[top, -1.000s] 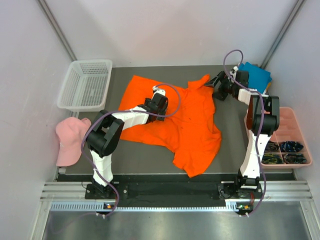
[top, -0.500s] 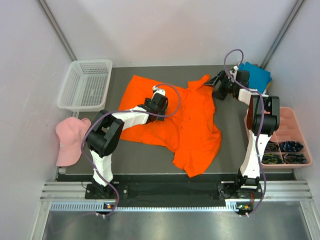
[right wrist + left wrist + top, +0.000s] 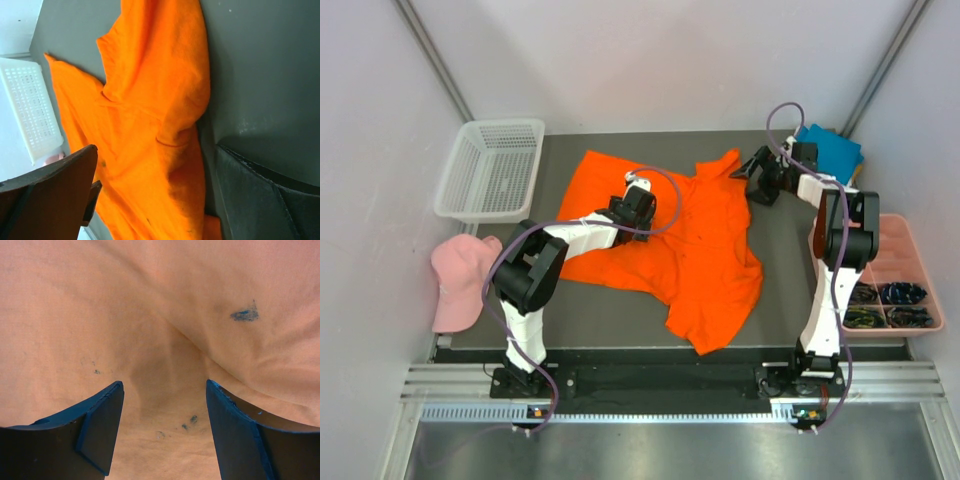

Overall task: Fold and stack the t-shirts
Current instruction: Flatten out the tshirt

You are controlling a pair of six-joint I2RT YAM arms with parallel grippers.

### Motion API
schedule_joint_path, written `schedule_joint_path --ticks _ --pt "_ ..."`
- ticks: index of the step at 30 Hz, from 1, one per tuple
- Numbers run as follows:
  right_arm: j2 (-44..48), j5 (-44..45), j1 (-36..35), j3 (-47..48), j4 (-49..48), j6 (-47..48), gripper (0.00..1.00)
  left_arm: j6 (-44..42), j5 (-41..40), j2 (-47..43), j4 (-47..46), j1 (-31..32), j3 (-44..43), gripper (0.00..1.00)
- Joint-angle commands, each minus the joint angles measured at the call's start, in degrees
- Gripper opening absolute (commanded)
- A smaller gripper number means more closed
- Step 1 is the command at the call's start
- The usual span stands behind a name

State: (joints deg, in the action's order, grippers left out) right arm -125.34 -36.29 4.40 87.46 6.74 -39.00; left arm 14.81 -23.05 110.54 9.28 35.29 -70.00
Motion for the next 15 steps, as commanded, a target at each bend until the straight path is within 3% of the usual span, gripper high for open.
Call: schedule_joint_path --ticks 1,15 --pt "-2.7 -3.6 0.5 2.0 -2.8 -1.1 0.99 -0.3 -0.9 -1.1 -0.1 -0.2 -0.7 0.71" --pt "-7.1 -18.3 0.0 0.9 -21.2 -13.8 0.99 -0.2 -0.6 -0.9 0.0 -0.5 -0.6 0.71"
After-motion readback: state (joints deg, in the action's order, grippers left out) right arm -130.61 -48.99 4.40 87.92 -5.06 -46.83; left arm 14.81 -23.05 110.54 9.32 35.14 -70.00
